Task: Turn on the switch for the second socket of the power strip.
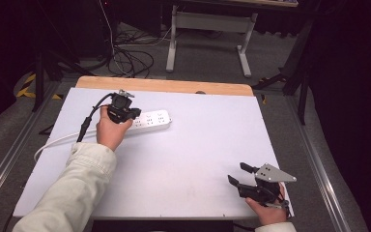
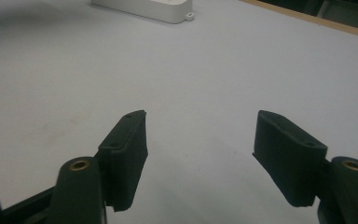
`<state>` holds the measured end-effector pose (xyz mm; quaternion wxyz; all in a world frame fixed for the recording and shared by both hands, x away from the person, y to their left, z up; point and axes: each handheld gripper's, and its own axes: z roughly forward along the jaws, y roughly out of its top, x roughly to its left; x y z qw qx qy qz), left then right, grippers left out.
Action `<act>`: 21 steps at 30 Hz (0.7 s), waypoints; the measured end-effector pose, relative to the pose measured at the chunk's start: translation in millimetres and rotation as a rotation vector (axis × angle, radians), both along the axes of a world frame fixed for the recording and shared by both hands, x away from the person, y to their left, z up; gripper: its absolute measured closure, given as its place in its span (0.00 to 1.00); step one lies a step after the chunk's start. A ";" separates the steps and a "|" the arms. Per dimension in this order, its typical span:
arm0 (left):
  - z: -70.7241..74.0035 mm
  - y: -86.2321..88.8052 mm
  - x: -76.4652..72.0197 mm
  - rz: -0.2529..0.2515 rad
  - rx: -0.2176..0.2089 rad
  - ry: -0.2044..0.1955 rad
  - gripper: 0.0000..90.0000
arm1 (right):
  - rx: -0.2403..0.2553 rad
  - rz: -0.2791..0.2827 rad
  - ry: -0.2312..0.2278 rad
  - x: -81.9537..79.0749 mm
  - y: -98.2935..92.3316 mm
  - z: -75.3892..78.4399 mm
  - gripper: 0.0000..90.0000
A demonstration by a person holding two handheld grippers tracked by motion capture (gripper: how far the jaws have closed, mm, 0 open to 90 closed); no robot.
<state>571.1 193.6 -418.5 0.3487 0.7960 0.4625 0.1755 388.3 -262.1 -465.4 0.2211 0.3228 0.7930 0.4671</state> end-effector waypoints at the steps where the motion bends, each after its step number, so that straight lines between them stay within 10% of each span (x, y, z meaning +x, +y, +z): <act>1: 0.7 -0.8 -1.6 -0.004 0.007 0.000 0.90 | 0.000 0.003 -0.001 0.8 0.7 0.1 0.39; 21: 22.9 -2.7 -23.7 -0.042 -0.020 -0.059 0.79 | 0.003 0.027 -0.005 8.6 5.7 1.0 0.39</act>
